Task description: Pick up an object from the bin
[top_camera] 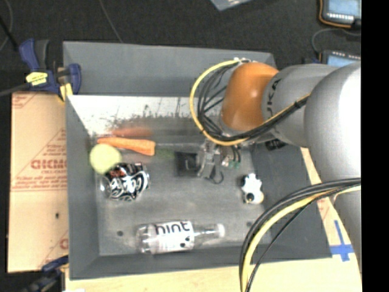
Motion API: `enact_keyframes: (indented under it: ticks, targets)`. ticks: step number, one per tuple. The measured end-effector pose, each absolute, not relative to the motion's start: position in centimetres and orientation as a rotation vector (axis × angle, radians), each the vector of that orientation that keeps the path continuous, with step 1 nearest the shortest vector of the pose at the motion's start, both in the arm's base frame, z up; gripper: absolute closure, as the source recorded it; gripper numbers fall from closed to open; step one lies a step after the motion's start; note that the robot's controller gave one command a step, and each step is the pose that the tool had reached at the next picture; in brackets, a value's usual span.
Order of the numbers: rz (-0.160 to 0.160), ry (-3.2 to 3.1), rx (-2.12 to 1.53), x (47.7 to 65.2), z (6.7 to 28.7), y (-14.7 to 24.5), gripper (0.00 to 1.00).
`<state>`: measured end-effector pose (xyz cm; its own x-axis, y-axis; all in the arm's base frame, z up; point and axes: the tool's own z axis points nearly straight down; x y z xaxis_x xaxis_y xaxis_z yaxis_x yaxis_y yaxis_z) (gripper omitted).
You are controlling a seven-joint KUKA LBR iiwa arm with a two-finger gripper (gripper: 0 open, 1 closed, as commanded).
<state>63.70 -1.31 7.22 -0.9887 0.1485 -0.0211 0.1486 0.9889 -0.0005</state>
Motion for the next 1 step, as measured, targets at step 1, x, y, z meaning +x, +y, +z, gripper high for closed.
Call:
enact_keyframes:
  ticks: [1]
  targets:
    - [-0.004, 3.113, 0.232, 63.68, 7.17, -1.30, 1.00]
